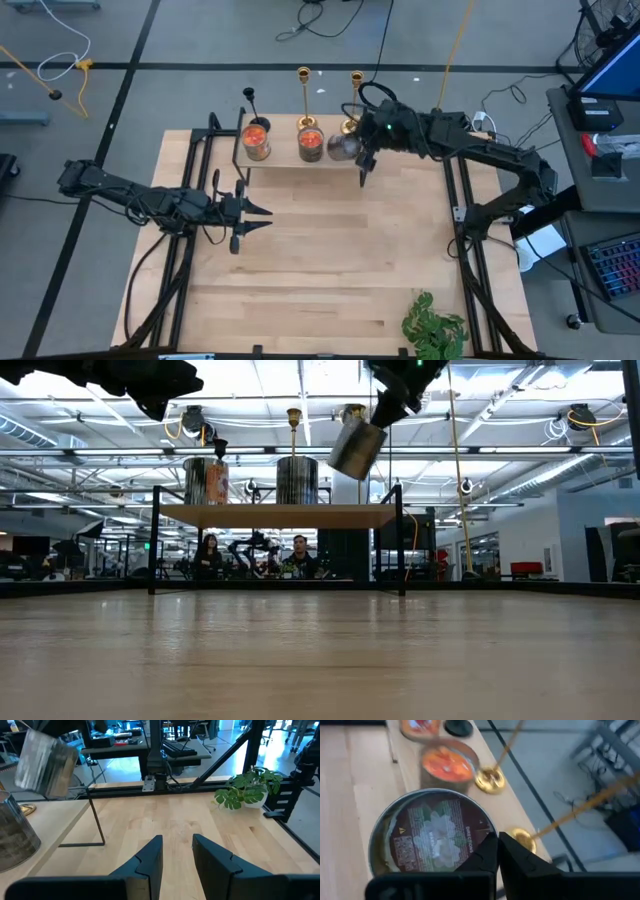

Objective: Pick & Place candle stick holders
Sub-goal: Put the silver scented candle on the shelf

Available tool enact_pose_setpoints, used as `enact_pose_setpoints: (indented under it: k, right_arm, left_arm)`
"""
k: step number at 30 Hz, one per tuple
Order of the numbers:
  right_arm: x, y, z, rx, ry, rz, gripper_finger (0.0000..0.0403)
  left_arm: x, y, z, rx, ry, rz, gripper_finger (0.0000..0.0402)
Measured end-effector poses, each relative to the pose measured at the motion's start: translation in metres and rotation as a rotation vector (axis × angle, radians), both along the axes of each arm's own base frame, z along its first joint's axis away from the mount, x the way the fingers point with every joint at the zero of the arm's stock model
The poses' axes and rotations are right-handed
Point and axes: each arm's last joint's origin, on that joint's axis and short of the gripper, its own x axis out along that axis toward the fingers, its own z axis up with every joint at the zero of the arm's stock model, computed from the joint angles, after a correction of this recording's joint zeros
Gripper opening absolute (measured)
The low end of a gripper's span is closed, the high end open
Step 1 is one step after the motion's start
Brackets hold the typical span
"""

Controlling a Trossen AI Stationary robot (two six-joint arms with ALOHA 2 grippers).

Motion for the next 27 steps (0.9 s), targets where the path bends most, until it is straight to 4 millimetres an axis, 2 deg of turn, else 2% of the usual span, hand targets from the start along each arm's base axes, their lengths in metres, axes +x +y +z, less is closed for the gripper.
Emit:
enact_pose_setpoints:
  k: [3, 8, 12, 27]
  right_arm:
    - [-0.001, -0.013, -0.007, 0.036, 0.017, -0.041, 0.0001]
    - [-0.001, -0.024, -0.015, 0.104, 0.027, -0.050, 0.0001]
    - [-0.003, -0.027, -0.023, 0.149, 0.069, -0.072, 0.0000]
    - [-0.003, -0.030, -0.025, 0.174, 0.062, -0.084, 0.0007]
  left_arm:
    - [0.000, 0.000, 0.000, 0.009, 0.000, -0.001, 0.0113]
    - [0.000, 0.000, 0.000, 0.009, -0.001, -0.001, 0.0113]
    - [0.000, 0.000, 0.000, 0.009, 0.000, -0.001, 0.0113]
    - [0.000, 0.000, 0.000, 0.010, 0.000, -0.001, 0.0113]
